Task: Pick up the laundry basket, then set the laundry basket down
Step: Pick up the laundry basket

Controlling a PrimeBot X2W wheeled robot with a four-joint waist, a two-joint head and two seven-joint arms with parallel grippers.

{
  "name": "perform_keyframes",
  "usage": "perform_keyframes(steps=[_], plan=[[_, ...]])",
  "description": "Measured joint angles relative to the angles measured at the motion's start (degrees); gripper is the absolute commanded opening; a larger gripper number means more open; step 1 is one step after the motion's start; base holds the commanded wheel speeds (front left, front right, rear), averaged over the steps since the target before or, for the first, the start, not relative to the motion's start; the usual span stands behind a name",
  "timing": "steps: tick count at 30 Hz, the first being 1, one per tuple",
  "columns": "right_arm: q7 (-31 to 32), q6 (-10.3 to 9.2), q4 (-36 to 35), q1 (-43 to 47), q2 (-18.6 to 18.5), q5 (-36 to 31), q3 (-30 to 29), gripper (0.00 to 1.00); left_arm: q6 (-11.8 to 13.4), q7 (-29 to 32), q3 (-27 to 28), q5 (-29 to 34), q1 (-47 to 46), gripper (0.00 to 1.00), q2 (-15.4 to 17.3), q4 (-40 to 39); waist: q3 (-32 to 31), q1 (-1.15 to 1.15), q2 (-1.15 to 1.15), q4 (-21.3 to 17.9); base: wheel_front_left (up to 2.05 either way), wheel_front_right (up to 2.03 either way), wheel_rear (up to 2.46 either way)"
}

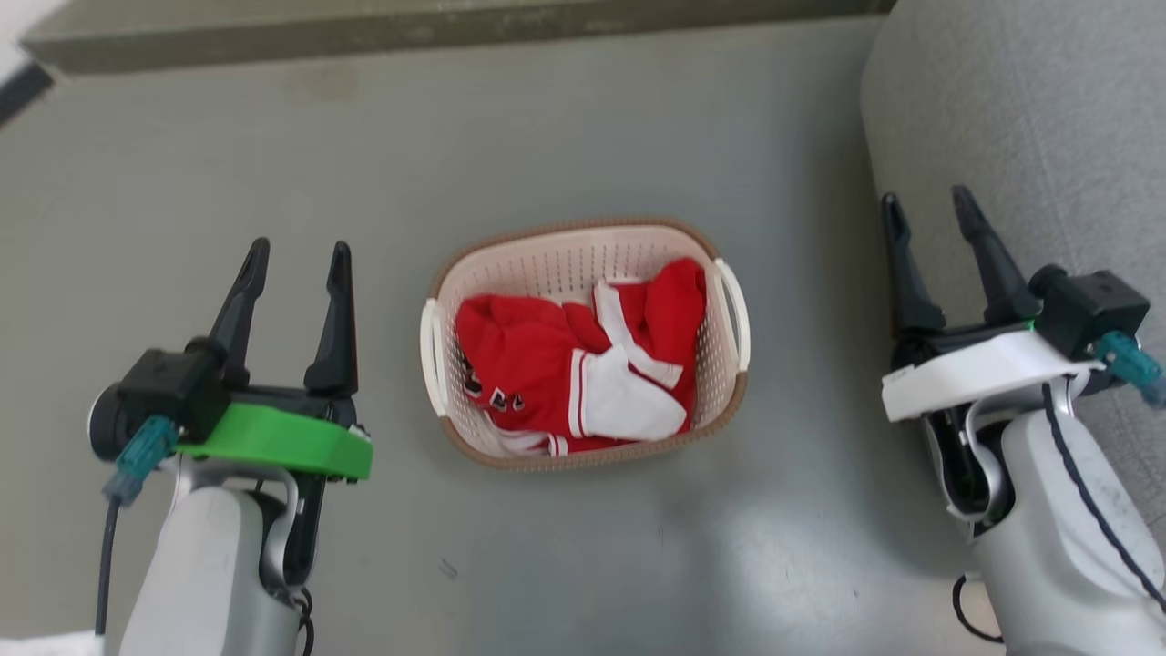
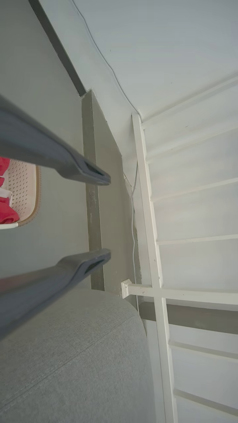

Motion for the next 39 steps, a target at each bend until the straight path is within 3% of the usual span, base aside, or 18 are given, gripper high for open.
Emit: perform_keyframes(steps=[19,39], plan=[[0.01,1.34,13.07,-9.36,0.07,1.98,-0.27,1.00,-0.25,0.37,-5.41,-5.91,-12.39,1.00,0.13,16.80,13.87,0.00,0.00,0.02,0.00,0.00,0.00],[2.66,2.53,26.46,-25.21,0.05,2.02,2.19,1.00,-0.25,7.69,-7.21,-12.90,-28.37,1.00,-0.15,30.95,27.73,0.00,0.00,1.00,0.00,0.00,0.00]])
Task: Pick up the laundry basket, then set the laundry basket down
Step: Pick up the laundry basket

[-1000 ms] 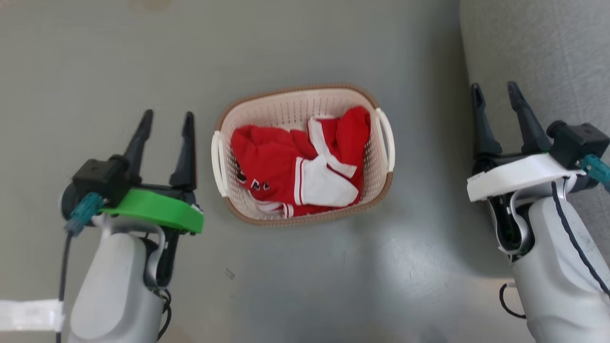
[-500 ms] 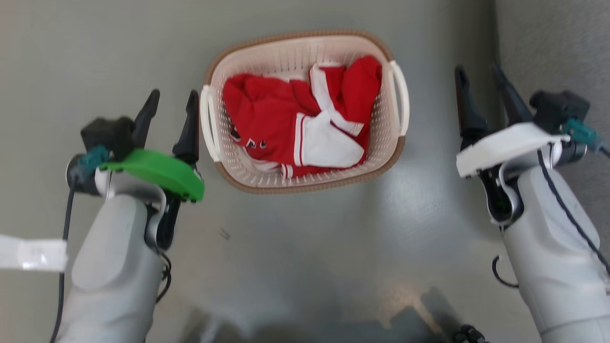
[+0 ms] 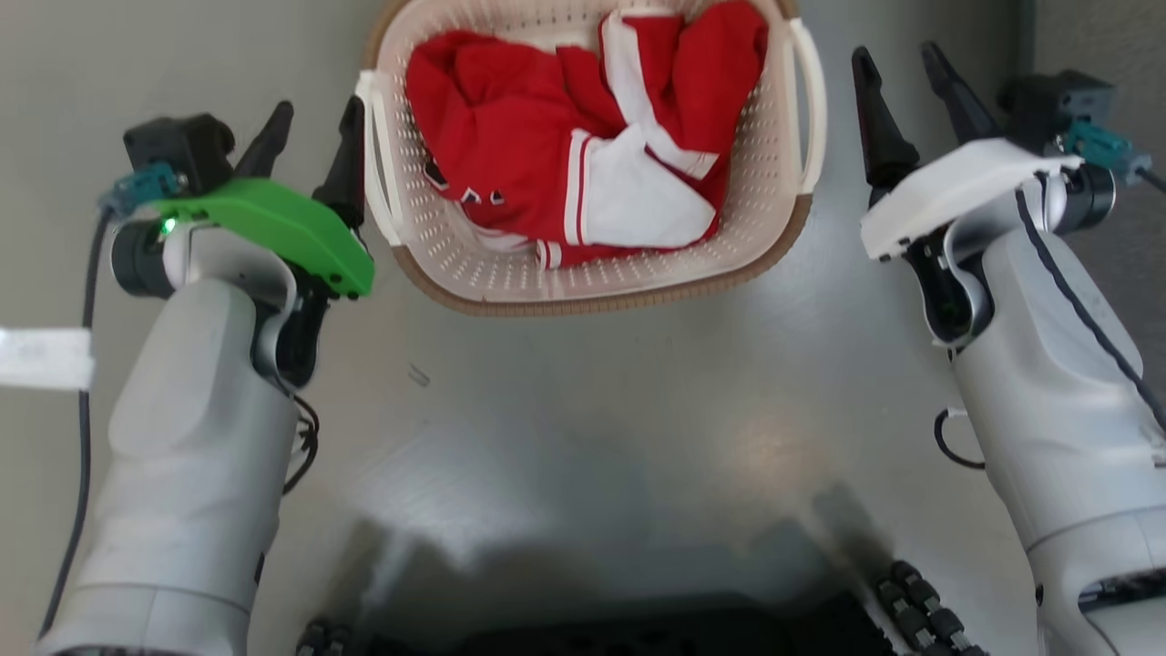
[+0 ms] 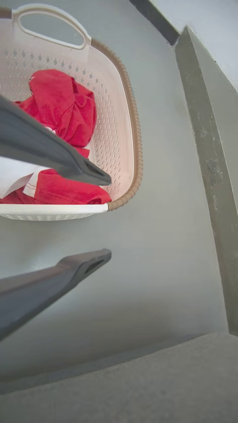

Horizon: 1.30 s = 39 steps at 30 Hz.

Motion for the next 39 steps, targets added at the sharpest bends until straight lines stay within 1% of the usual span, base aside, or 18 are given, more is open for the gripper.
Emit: perform_keyframes(steps=[6,8,13,22,24,32,33,34,35,36,37,38,39], plan=[[1.18,0.08,4.53,-3.44,0.13,0.32,1.15,1.00,0.00,1.00,-0.40,-0.89,-3.89,1.00,-0.11,3.32,3.64,0.00,0.00,0.20,0.00,0.00,0.00],[1.32,0.55,5.93,-4.30,0.25,0.58,1.65,1.00,0.00,1.34,-1.34,-1.01,-5.11,1.00,-0.15,4.43,4.66,0.00,0.00,0.30,0.00,0.00,0.00],[1.74,0.56,8.98,-6.71,0.54,0.99,2.91,1.00,0.00,2.81,-3.96,-1.40,-6.22,1.00,-0.46,6.83,6.67,0.00,0.00,0.67,0.00,0.00,0.00],[2.70,0.76,13.44,-11.67,0.92,1.33,5.25,1.00,0.00,4.25,-5.82,-2.57,-10.57,1.00,-0.60,10.43,9.41,0.00,0.00,0.97,0.00,0.00,0.00],[2.70,1.08,14.12,-12.77,0.94,1.33,5.75,1.00,0.00,4.27,-6.19,-2.76,-11.43,1.00,-0.73,11.26,9.90,0.00,0.00,1.02,0.00,0.00,0.00],[2.72,1.08,17.60,-14.95,1.04,1.96,6.58,1.00,0.00,4.81,-7.95,-4.27,-12.78,1.00,-0.93,13.67,11.26,0.00,0.00,1.09,0.00,0.00,0.00],[2.66,1.08,17.85,-15.08,1.05,2.16,6.64,0.98,0.00,4.78,-8.15,-4.39,-12.85,1.00,-0.96,13.79,11.30,0.00,0.00,1.11,0.00,0.00,0.00],[2.66,1.08,18.15,-15.24,1.08,2.43,6.66,0.72,0.00,4.77,-8.38,-4.42,-12.96,1.00,-0.96,13.85,11.34,0.00,0.00,1.13,0.00,0.00,0.00],[2.66,1.08,18.57,-15.45,1.10,2.49,6.72,0.26,0.00,4.77,-8.65,-4.50,-13.16,0.89,-0.98,13.99,11.38,0.00,0.00,1.14,0.00,0.00,0.00],[2.66,1.08,18.98,-15.73,1.11,2.66,6.84,0.04,0.00,4.76,-8.90,-4.69,-13.39,0.69,-0.99,14.16,11.41,0.00,0.00,1.15,0.00,0.00,0.00],[2.65,1.08,19.31,-16.03,1.12,2.89,6.98,0.00,0.00,4.75,-9.07,-4.89,-13.62,0.38,-1.01,14.32,11.44,0.00,0.00,1.16,0.00,0.00,0.00],[2.46,1.08,19.45,-16.31,1.12,2.93,7.10,0.00,0.00,4.67,-9.29,-4.93,-13.80,0.00,-1.02,14.40,11.45,0.00,0.00,1.16,0.00,0.00,0.00],[2.27,1.09,19.63,-16.60,1.15,2.94,7.23,0.00,-0.02,4.67,-9.49,-5.03,-13.95,0.00,-1.05,14.52,11.45,0.00,0.00,1.16,0.00,0.00,0.00]])
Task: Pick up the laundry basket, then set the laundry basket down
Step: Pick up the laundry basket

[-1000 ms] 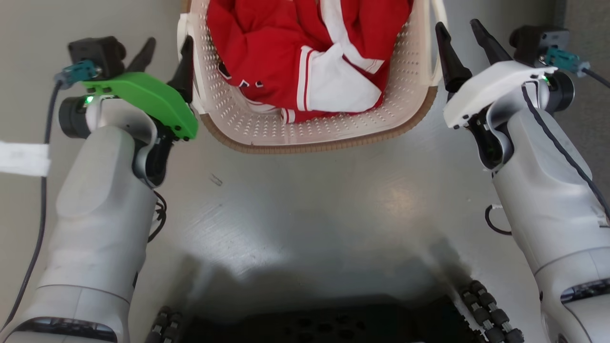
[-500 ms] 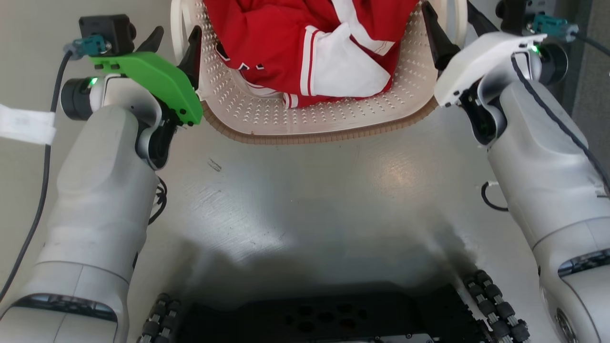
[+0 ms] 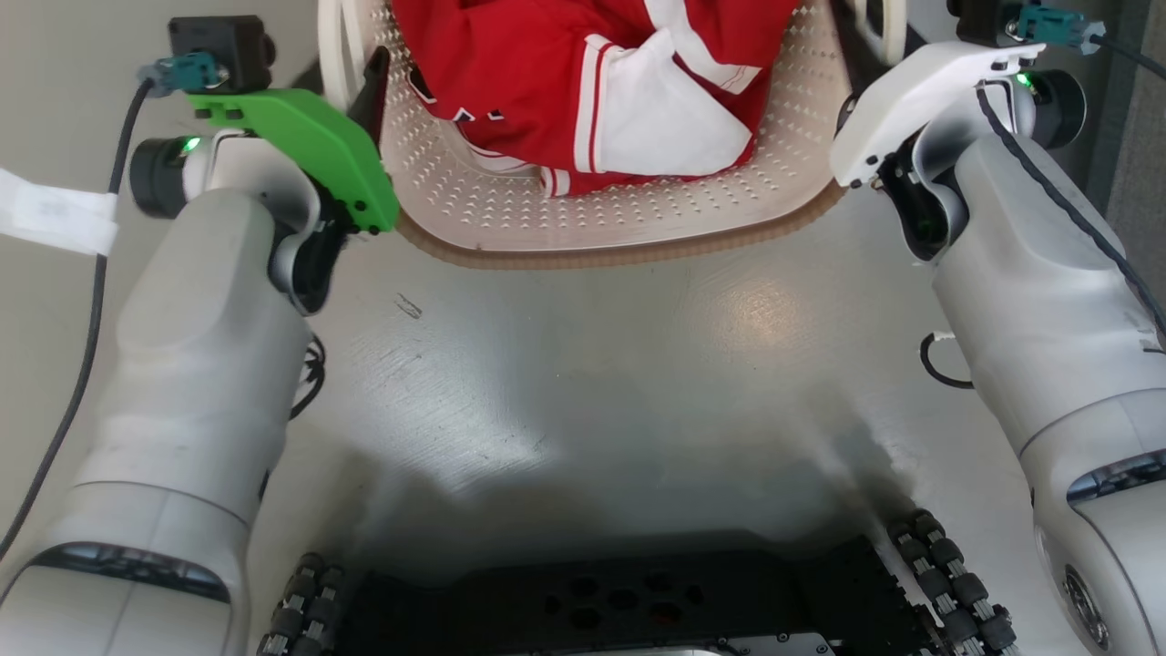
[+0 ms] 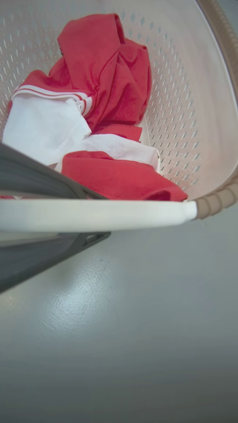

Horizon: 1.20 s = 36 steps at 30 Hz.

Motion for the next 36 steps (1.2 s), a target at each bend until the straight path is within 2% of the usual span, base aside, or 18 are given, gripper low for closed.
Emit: perform_keyframes(steps=[3,15,28,36], plan=[[-0.42,-0.02,0.92,-0.49,0.45,0.16,0.42,0.00,-0.01,-0.97,-0.81,-0.90,-0.30,0.00,-0.85,0.20,-0.17,0.00,0.00,0.00,0.00,0.00,0.00],[-2.61,-0.02,3.37,1.28,0.59,4.90,2.79,0.00,0.11,-3.47,-5.31,-1.44,0.05,0.00,-0.66,2.77,-4.67,0.00,0.00,-0.02,0.00,0.00,0.00],[-2.45,-0.02,4.39,6.93,0.64,11.57,8.25,0.00,0.11,-3.43,-9.42,-4.10,4.72,0.00,-0.66,5.80,-13.14,0.00,0.00,-0.56,0.00,0.00,0.00],[0.09,-0.04,4.53,10.32,0.58,15.75,11.73,0.00,0.11,-2.53,-11.48,-6.01,8.41,0.00,-0.56,6.68,-18.86,0.00,0.00,-1.43,0.00,0.00,0.00]])
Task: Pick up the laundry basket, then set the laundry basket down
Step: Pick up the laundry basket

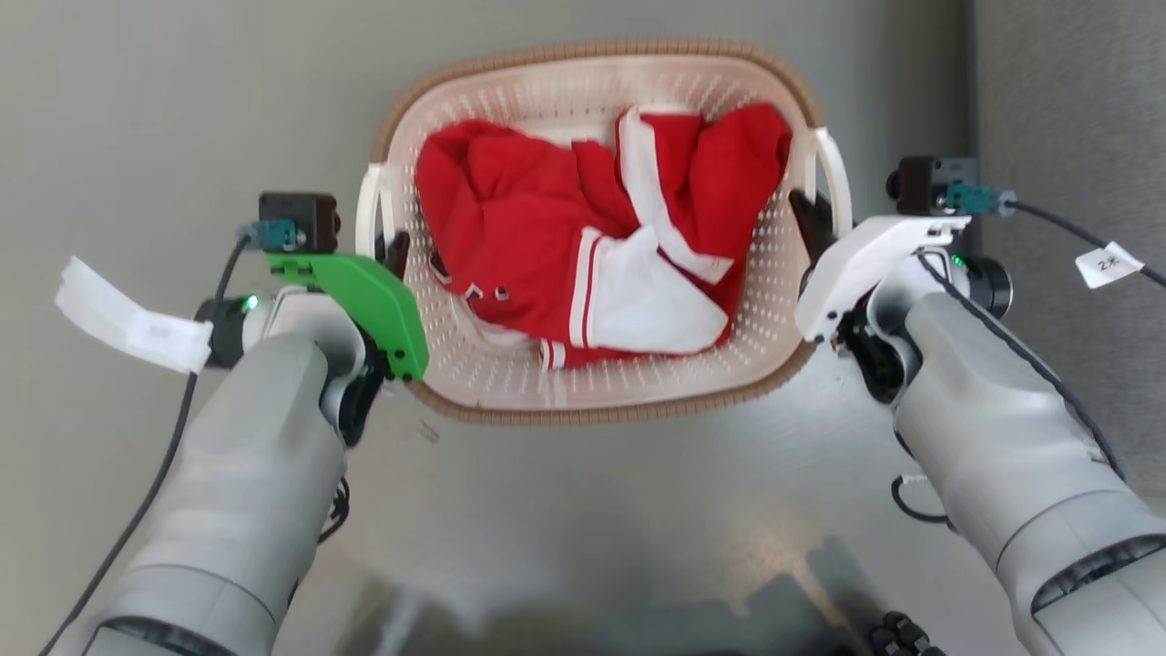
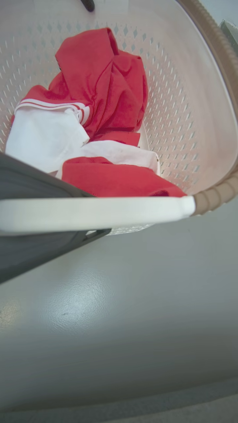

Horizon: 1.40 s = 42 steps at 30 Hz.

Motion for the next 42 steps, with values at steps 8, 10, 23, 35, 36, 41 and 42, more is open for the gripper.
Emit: perform_keyframes(steps=[8,10,23,35,36,41,42], plan=[[2.92,-0.05,0.15,3.22,-0.07,3.13,3.08,0.00,0.01,1.13,-1.93,-1.90,3.66,0.00,0.18,0.76,-5.84,0.00,0.00,-0.87,0.00,0.00,0.00],[3.49,-0.05,0.22,4.12,-0.05,3.82,3.78,0.00,0.01,1.53,-2.32,-2.33,4.59,0.00,0.16,1.01,-7.30,0.00,0.00,-1.02,0.00,0.00,0.00],[7.62,-0.14,-0.45,9.82,-0.09,8.53,8.98,0.00,0.01,3.20,-4.26,-5.17,10.35,0.00,0.22,2.81,-16.90,0.00,0.00,-1.51,0.00,0.00,0.00],[10.57,-0.14,0.42,15.85,0.08,11.76,11.85,0.00,0.00,5.26,-6.11,-7.79,16.67,0.00,0.07,3.78,-25.72,0.00,0.00,-1.92,0.00,0.00,0.00],[10.81,-0.14,0.42,16.27,0.12,11.95,12.11,0.00,0.00,5.53,-6.15,-7.99,17.18,0.00,0.08,3.85,-26.43,0.00,0.00,-1.94,0.00,0.00,0.00],[11.74,-0.14,0.42,16.79,0.10,12.67,12.70,0.00,0.00,6.23,-6.31,-8.65,17.74,0.00,0.08,3.94,-29.26,0.00,0.00,-2.06,0.00,0.00,0.00],[11.82,-0.14,0.42,16.79,0.10,12.94,12.79,0.00,0.00,6.24,-6.33,-8.88,17.74,0.00,0.08,3.92,-29.69,0.00,0.00,-2.08,0.00,0.00,0.00]])
